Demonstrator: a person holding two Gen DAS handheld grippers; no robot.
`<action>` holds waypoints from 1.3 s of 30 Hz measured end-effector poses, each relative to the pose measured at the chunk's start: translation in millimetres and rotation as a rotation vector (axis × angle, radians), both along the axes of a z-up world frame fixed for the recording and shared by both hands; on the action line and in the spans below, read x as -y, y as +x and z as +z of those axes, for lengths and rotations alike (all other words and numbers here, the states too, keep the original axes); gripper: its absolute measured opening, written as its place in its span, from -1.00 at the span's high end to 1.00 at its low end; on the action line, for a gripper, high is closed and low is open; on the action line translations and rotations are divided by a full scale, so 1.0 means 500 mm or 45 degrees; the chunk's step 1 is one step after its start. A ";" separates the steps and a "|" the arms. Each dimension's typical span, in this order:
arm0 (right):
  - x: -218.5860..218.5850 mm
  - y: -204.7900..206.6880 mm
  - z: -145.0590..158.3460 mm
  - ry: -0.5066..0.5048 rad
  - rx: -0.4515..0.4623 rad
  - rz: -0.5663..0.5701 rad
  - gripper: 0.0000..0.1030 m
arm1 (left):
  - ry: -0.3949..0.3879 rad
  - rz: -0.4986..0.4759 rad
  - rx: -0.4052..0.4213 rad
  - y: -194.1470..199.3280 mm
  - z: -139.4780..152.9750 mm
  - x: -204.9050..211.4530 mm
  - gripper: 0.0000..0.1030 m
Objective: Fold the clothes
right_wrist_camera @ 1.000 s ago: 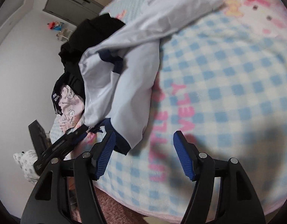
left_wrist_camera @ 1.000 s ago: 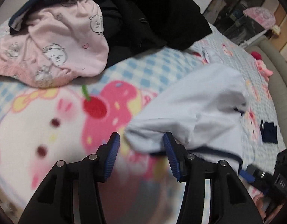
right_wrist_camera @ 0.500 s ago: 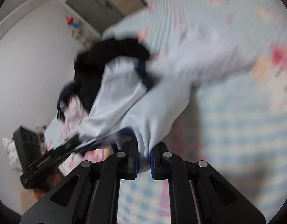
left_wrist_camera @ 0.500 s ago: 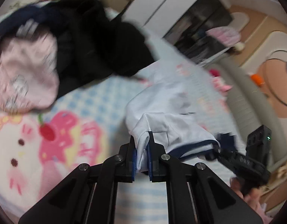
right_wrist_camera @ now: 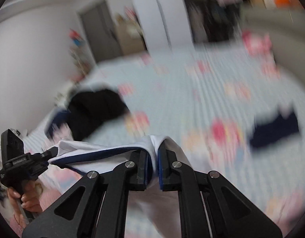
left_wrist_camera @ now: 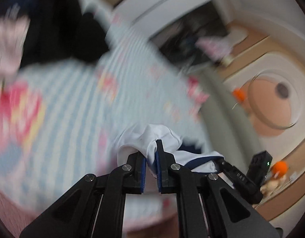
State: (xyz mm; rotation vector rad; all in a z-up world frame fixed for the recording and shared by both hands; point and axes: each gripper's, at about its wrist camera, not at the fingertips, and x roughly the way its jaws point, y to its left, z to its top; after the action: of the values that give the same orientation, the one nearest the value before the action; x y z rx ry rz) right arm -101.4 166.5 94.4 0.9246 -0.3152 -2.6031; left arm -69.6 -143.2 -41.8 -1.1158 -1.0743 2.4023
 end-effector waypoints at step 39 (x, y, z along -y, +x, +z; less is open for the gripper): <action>-0.090 -0.123 -0.146 -0.197 0.354 -0.072 0.84 | -0.275 -0.290 -0.081 -0.191 0.098 -0.177 0.77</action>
State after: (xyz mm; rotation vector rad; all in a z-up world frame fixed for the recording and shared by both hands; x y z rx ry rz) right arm -163.1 211.5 21.5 1.2373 -0.6143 -2.4556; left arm -165.2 -54.7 7.2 -1.1505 -0.6405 2.3919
